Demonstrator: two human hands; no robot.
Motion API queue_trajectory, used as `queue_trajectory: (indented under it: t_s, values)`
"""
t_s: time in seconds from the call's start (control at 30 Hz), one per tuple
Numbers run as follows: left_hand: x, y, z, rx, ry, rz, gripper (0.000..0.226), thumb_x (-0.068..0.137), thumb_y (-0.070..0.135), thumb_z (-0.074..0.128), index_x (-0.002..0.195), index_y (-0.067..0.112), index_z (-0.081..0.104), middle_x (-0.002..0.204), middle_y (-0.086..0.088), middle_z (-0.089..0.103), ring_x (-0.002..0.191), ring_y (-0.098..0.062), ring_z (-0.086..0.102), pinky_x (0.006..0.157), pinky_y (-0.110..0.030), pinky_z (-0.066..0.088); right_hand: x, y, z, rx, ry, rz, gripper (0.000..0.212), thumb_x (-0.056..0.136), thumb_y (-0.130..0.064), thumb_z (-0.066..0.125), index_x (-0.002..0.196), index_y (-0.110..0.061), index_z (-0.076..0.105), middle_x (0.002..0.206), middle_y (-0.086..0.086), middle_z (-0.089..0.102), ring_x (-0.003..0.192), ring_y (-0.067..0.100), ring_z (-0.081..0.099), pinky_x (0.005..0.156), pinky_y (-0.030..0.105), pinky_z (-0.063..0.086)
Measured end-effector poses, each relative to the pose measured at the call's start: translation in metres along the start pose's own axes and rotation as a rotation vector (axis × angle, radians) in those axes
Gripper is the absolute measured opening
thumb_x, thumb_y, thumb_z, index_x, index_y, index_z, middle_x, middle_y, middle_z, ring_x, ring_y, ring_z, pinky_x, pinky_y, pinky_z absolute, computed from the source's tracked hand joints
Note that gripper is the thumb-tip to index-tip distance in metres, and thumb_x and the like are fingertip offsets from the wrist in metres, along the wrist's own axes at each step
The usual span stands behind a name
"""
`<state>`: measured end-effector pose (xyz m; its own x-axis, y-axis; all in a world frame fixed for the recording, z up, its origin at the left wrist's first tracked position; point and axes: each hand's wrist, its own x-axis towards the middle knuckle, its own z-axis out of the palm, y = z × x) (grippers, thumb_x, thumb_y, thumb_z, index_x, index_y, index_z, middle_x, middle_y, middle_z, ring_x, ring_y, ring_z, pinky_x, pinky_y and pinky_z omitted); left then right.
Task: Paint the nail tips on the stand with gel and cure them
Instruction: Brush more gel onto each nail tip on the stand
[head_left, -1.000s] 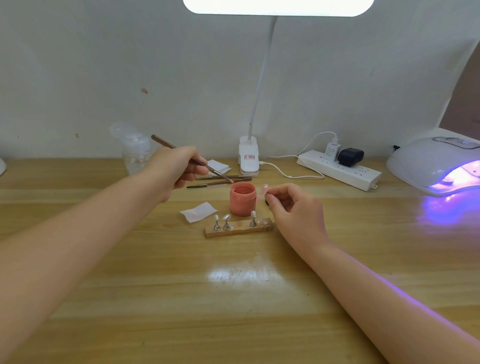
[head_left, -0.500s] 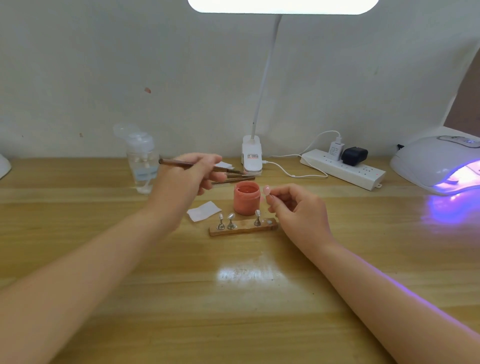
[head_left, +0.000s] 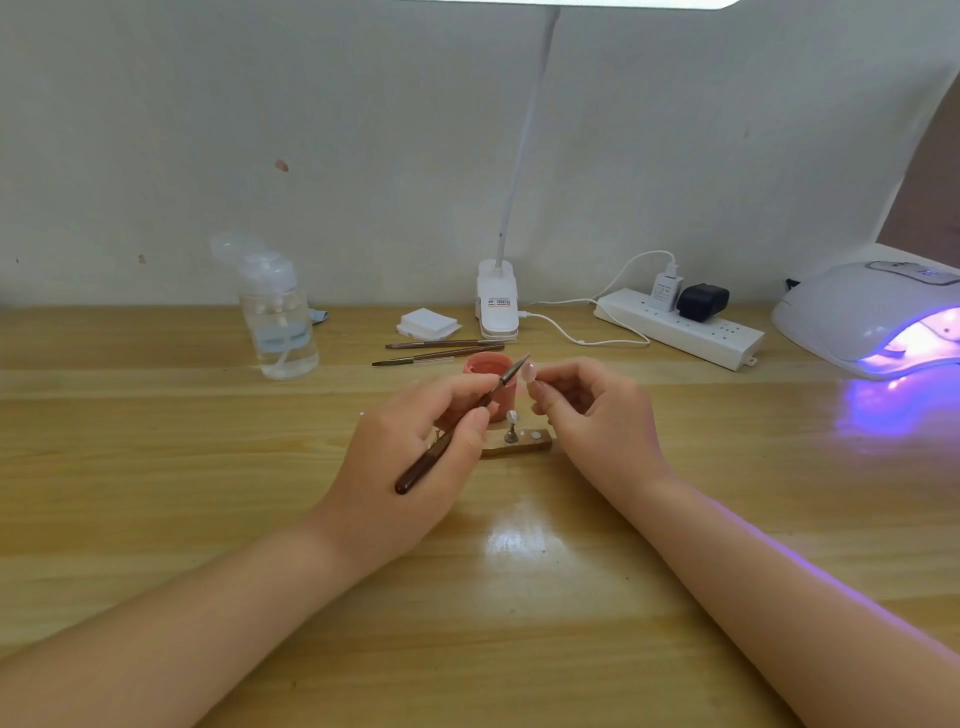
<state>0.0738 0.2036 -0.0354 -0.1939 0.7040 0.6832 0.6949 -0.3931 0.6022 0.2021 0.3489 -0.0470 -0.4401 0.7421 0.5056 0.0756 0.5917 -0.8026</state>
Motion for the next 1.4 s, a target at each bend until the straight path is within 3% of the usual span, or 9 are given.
queue_trajectory:
  t_s: [0.17,0.43,0.53,0.8,0.93,1.2,1.4]
  values:
    - [-0.0028,0.0011,0.0036,0.018,0.029,0.004,0.027,0.094,0.028,0.049,0.114,0.021,0.066,0.100,0.012,0.071,0.096,-0.009,0.066,0.083,-0.031,0.053,-0.0003,-0.0016,0.0001,-0.007,-0.002,-0.015,0.010,0.086,-0.006,0.070,0.092,-0.014,0.072,0.077,0.001,0.072,0.072,0.013,0.068,0.074,0.037,0.056]
    - [-0.0047,0.0009,0.0026,0.046,0.019,-0.023,0.021,0.091,0.019,0.054,0.108,0.020,0.068,0.097,0.011,0.071,0.094,-0.010,0.066,0.083,-0.032,0.052,-0.0003,-0.0017,-0.0012,-0.014,0.003,-0.008,0.010,0.086,-0.007,0.070,0.091,-0.016,0.071,0.076,-0.002,0.071,0.074,0.014,0.068,0.075,0.038,0.057]
    - [-0.0063,0.0010,0.0016,0.036,0.031,-0.030,0.024,0.088,0.027,0.048,0.100,0.019,0.067,0.089,0.011,0.069,0.088,-0.013,0.066,0.079,-0.029,0.052,-0.0004,-0.0016,-0.0016,-0.004,0.008,-0.003,0.009,0.086,-0.008,0.070,0.091,-0.015,0.072,0.075,0.001,0.071,0.072,0.014,0.068,0.074,0.037,0.057]
    - [-0.0033,0.0013,0.0026,0.070,0.040,-0.002,0.022,0.092,0.024,0.053,0.110,0.031,0.064,0.095,0.024,0.067,0.091,-0.006,0.063,0.082,-0.025,0.049,-0.0010,-0.0022,-0.0013,0.003,-0.010,-0.014,0.012,0.086,-0.007,0.069,0.091,-0.018,0.071,0.076,0.002,0.071,0.073,0.016,0.069,0.074,0.041,0.057]
    - [-0.0060,-0.0014,0.0008,0.038,0.040,-0.035,0.024,0.088,0.028,0.049,0.100,0.023,0.069,0.087,0.013,0.071,0.088,-0.013,0.065,0.079,-0.034,0.051,-0.0003,-0.0013,-0.0017,0.020,-0.003,0.006,0.012,0.087,-0.008,0.069,0.089,-0.020,0.070,0.075,0.003,0.071,0.072,0.017,0.069,0.075,0.044,0.056]
    - [-0.0026,0.0027,0.0020,0.021,0.069,-0.067,0.026,0.091,0.034,0.047,0.110,0.034,0.066,0.097,0.020,0.072,0.093,-0.011,0.064,0.080,-0.021,0.043,-0.0008,-0.0022,-0.0008,0.025,-0.016,-0.013,0.008,0.087,-0.008,0.070,0.094,-0.012,0.072,0.078,0.005,0.072,0.074,0.019,0.069,0.075,0.046,0.055]
    - [-0.0046,0.0020,-0.0012,-0.034,0.072,-0.075,0.027,0.085,0.033,0.047,0.098,0.027,0.071,0.083,0.014,0.073,0.089,-0.012,0.063,0.078,-0.016,0.043,-0.0007,-0.0012,-0.0012,0.006,-0.004,-0.023,0.007,0.088,-0.009,0.069,0.093,-0.013,0.072,0.077,0.003,0.071,0.074,0.018,0.068,0.075,0.043,0.056]
